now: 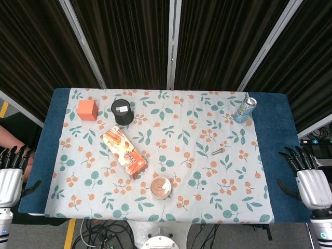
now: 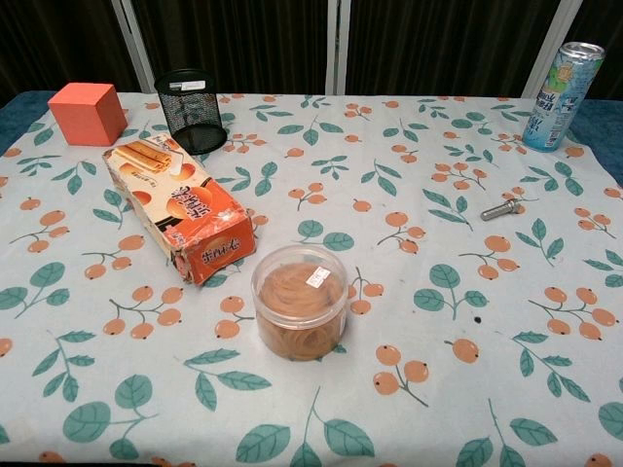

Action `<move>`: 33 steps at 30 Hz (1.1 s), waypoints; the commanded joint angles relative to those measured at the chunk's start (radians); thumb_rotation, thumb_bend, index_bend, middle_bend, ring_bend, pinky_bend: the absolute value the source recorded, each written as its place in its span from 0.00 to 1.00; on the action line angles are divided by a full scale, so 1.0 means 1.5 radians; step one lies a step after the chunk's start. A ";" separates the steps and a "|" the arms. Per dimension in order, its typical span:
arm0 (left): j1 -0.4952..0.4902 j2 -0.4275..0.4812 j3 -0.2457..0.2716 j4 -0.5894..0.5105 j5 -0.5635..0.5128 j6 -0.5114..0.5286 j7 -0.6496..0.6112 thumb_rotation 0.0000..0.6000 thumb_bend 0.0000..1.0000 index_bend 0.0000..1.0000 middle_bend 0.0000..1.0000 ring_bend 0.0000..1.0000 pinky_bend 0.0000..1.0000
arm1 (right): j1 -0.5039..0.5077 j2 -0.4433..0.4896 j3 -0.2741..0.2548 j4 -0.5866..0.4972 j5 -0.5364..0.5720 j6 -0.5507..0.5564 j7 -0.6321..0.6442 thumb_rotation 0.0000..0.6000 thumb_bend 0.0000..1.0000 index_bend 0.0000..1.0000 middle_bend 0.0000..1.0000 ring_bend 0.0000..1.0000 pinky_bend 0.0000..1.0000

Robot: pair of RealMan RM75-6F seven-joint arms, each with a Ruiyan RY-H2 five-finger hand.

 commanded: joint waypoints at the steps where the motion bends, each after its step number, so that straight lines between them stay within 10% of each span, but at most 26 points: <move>1: 0.000 0.001 0.000 0.000 0.000 0.000 0.002 1.00 0.14 0.13 0.06 0.00 0.00 | 0.000 0.001 0.000 -0.002 -0.001 -0.003 -0.001 1.00 0.20 0.17 0.11 0.00 0.00; 10: 0.004 -0.005 0.002 -0.003 0.004 0.007 0.006 1.00 0.14 0.13 0.06 0.00 0.00 | 0.046 0.008 0.009 -0.013 -0.015 -0.070 -0.032 1.00 0.20 0.17 0.13 0.00 0.00; 17: 0.004 -0.006 0.002 -0.010 0.007 0.008 0.011 1.00 0.14 0.13 0.06 0.00 0.00 | 0.181 -0.042 0.050 -0.007 0.038 -0.271 -0.169 1.00 0.12 0.29 0.18 0.00 0.00; 33: 0.012 -0.006 -0.001 -0.006 -0.018 0.006 0.001 1.00 0.14 0.13 0.06 0.00 0.00 | 0.352 -0.311 0.079 0.274 0.145 -0.429 -0.314 1.00 0.20 0.43 0.18 0.00 0.00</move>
